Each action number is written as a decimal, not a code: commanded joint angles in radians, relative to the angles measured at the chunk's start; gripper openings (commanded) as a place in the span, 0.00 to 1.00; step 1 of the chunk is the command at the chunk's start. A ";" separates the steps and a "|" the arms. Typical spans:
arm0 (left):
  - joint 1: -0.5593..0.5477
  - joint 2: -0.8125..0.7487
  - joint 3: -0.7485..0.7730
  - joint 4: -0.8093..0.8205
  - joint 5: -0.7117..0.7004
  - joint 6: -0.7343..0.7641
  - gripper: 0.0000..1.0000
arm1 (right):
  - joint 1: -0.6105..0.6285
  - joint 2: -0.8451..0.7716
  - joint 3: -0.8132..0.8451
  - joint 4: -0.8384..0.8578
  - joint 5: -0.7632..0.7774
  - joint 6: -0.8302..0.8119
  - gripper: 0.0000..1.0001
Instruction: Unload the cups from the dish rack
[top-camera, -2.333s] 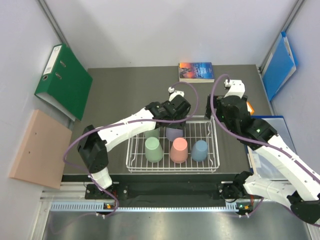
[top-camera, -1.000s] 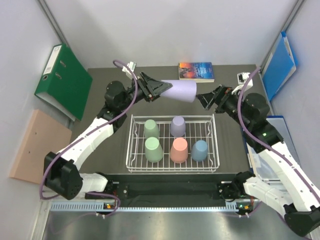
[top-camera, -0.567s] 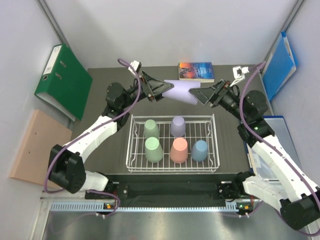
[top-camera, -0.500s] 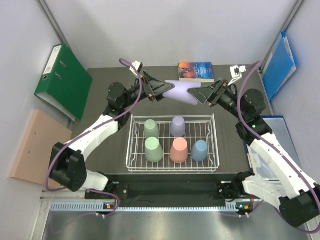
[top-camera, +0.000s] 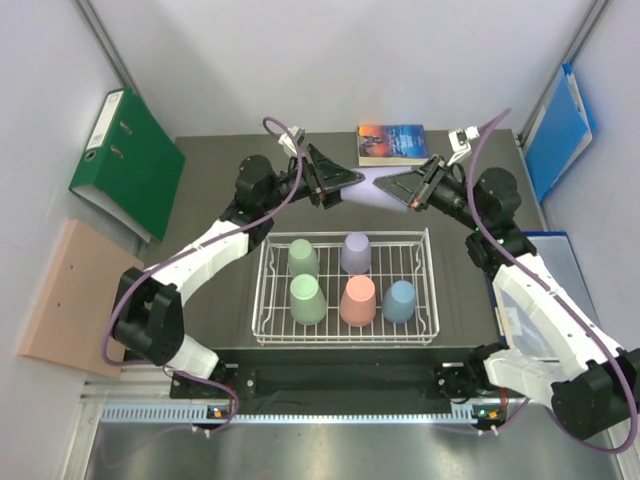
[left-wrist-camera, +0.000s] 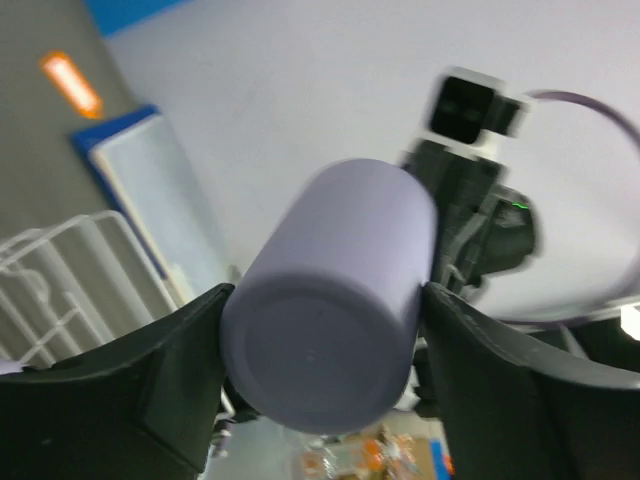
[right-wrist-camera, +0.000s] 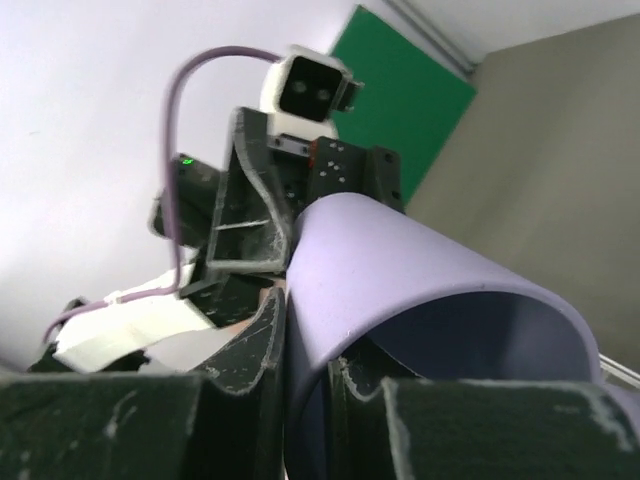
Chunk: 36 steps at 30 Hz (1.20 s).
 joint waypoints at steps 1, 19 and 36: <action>0.006 -0.119 0.129 -0.534 -0.139 0.319 0.95 | -0.033 -0.029 0.233 -0.443 0.268 -0.328 0.00; -0.006 -0.314 0.267 -1.514 -1.019 0.519 0.99 | -0.243 0.587 0.852 -1.055 0.935 -0.498 0.00; -0.010 -0.234 0.223 -1.490 -1.007 0.519 0.98 | -0.317 1.068 1.114 -1.211 0.947 -0.507 0.00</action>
